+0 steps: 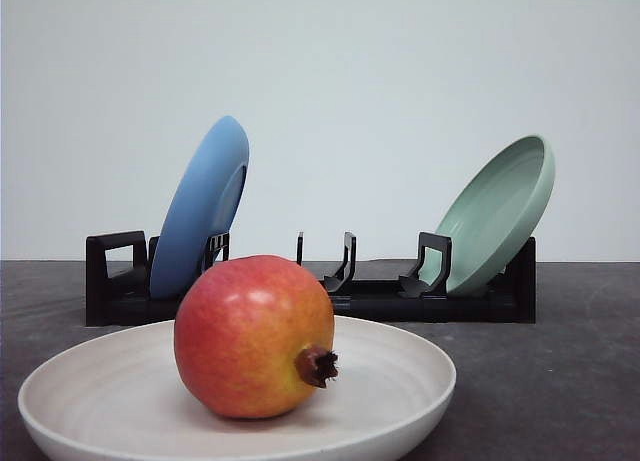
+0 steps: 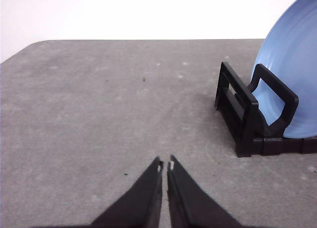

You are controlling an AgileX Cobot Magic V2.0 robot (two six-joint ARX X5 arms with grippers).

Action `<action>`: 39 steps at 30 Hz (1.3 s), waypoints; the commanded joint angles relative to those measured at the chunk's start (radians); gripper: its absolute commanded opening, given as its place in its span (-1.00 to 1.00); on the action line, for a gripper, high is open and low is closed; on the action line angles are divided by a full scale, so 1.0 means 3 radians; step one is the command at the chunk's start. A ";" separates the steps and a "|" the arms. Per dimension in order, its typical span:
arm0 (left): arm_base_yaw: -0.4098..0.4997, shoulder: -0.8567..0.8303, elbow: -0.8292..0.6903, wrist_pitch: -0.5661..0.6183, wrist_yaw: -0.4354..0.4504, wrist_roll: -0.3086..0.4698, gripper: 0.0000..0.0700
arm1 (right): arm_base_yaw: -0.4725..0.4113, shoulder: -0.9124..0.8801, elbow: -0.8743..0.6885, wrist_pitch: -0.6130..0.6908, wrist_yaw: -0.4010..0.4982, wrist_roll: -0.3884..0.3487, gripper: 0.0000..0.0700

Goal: Place pomegranate in white plate

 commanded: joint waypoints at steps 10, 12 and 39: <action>-0.0006 -0.0008 -0.0031 -0.0014 -0.0008 -0.0005 -1.00 | -0.0004 -0.0008 -0.0013 0.0036 -0.0003 -0.0022 -1.00; -0.0006 -0.0008 -0.0031 -0.0014 -0.0008 -0.0005 -1.00 | -0.0004 -0.0008 -0.0013 0.0036 -0.0002 -0.0022 -1.00; -0.0006 -0.0008 -0.0031 -0.0014 -0.0008 -0.0005 -1.00 | -0.0004 -0.0008 -0.0013 0.0036 -0.0003 -0.0022 -1.00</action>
